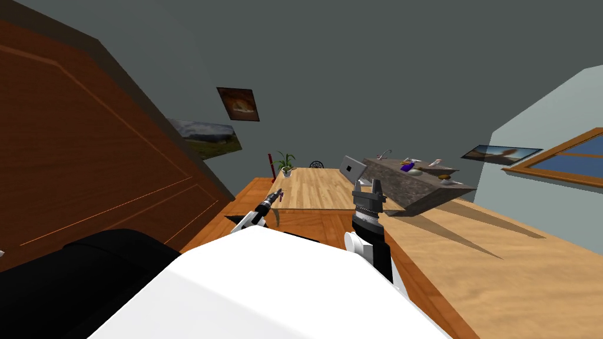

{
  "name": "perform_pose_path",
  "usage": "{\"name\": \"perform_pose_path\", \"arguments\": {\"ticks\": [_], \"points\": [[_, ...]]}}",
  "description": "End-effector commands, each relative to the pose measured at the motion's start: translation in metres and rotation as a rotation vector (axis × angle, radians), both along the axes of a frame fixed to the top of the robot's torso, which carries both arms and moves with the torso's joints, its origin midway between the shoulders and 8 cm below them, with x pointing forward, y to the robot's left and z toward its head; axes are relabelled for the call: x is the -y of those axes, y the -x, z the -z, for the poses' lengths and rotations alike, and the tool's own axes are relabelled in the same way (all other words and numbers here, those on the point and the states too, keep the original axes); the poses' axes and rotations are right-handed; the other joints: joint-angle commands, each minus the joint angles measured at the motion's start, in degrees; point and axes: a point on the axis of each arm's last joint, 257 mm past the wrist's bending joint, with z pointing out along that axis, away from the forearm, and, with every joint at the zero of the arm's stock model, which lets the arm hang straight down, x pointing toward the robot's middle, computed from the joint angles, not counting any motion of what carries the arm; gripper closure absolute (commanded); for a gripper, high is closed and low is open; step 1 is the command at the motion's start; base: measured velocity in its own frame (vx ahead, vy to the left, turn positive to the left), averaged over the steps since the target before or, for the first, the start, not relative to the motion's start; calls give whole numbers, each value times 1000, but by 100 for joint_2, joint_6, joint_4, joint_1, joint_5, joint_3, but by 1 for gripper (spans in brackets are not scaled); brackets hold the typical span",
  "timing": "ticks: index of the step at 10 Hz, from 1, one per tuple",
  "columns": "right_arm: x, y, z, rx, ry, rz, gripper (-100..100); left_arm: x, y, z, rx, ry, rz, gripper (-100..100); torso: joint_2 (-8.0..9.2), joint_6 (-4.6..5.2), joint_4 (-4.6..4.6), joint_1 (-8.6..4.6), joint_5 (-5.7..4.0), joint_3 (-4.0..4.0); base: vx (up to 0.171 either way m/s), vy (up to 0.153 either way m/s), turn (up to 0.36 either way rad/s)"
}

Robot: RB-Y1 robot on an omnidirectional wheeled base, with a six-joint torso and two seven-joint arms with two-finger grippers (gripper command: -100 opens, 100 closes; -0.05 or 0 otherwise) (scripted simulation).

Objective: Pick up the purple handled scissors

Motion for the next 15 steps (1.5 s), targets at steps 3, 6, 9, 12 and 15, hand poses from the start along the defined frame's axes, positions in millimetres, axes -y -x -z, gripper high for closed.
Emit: {"name": "perform_pose_path", "arguments": {"ticks": [3,6,9,12,15], "points": [[0,0,0,0,0,0,0,-29,9,53,-141,-167,-27,-100,-3,0,-1,-4,0,-2,30,-31,-174],[0,0,0,0,0,0,0,-48,15,77,-214,-257,-40,-100,-3,-2,-1,-4,-1,-2,27,-27,-97],[0,0,0,0,0,0,0,-76,25,106,-310,-379,-57,-100,1,-1,0,-2,-1,1,23,-21,-116],[0,0,0,0,0,0,0,-93,32,120,-361,-448,-65,-100,3,-2,1,1,0,2,17,-14,-80],[0,0,0,0,0,0,0,-121,44,137,-439,-558,-77,-100,1,-2,0,-3,-1,1,23,-23,-108]]}}
